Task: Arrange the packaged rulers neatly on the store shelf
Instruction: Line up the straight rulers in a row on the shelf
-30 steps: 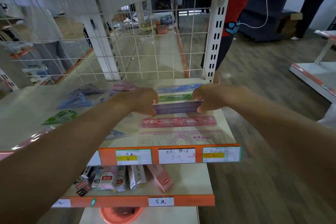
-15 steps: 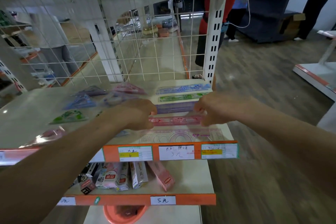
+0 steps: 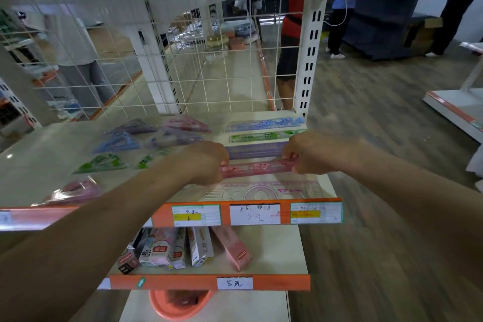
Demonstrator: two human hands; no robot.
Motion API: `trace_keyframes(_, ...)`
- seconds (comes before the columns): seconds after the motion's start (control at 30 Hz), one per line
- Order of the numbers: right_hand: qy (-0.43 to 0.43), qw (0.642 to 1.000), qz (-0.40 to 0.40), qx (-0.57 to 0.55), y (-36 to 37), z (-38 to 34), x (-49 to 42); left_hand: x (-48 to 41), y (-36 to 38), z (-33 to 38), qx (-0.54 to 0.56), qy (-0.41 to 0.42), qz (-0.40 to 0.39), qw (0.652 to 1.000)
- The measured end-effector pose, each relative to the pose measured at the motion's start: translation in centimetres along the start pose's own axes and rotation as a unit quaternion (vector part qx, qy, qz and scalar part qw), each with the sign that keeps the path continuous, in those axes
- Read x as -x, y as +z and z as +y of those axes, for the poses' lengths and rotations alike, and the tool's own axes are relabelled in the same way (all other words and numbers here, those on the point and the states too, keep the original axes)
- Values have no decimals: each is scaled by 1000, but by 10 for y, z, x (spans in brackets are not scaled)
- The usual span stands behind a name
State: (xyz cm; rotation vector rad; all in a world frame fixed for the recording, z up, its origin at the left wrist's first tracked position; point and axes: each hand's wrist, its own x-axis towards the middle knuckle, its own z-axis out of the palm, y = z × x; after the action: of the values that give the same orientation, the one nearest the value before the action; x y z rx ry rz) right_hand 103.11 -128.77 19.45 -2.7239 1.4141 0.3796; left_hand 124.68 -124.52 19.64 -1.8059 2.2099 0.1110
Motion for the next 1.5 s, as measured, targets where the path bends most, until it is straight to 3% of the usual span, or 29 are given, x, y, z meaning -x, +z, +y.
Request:
trace_keyframes(0.23,21,1000,-5,-22,0,2,2,5,-6,-7,1,-1,-11,1000)
trace_keyframes(0.4,16,998,54,-30,-24,14,2,-4,-25,-26,47,-21,33,998)
trace_keyframes(0.53,63,994,57,-72,-36,28,-18,-30,-31,-33,61,-16,65,996)
trace_keyframes(0.93,181,976,43,-111,-7,49,-73,-89,-15,-34,115,-29,57,991)
trace_keyframes(1.5,98,993,-34,-52,-20,38,-70,-97,-16,-35,26,-10,18,999)
